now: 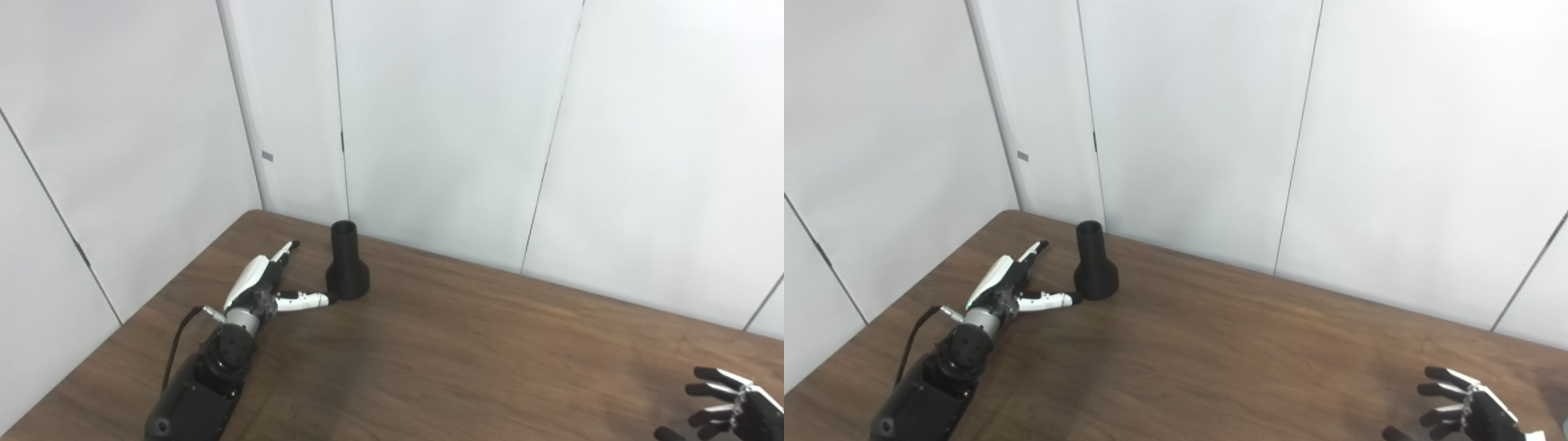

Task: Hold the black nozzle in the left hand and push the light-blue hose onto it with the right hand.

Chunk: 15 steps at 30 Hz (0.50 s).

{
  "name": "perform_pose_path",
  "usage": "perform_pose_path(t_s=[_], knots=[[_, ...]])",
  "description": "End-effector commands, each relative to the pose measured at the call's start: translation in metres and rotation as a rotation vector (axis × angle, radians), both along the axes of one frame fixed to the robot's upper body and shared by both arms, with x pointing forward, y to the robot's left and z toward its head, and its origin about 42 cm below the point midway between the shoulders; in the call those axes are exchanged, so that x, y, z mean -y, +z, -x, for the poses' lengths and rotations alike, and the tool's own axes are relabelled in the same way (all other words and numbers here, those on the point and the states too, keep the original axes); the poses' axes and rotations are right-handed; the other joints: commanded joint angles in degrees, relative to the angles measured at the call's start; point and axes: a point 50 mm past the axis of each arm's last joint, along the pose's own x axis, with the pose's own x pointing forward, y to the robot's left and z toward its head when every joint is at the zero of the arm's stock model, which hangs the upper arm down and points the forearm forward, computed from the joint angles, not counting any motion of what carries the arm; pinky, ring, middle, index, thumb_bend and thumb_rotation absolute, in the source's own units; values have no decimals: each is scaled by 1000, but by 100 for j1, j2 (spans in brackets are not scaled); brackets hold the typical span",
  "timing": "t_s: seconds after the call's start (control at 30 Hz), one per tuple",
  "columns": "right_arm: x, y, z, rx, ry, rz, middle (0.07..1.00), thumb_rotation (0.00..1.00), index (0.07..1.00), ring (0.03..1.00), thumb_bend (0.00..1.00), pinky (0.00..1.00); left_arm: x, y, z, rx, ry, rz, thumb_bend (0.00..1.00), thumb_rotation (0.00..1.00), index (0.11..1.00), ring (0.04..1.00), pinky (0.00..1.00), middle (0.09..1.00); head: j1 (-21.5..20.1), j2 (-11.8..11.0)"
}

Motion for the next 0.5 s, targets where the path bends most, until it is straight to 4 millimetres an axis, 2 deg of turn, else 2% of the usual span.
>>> perform_pose_path(t_s=[0.0,0.23,0.47], knots=[[-2,17,-2,74,13,8,603,0,657,417,620,315,-5,34,-16,80,-13,-71,1000,386,1000,1000,999,1000,-2,8],[-4,20,1,73,18,10,625,0,666,420,611,311,2,33,-26,82,-19,-110,1000,380,1000,1000,939,1000,-70,42],[-4,20,3,75,20,3,627,0,672,422,606,309,11,27,-34,80,-48,-115,1000,372,1000,1000,995,1000,-134,84]])
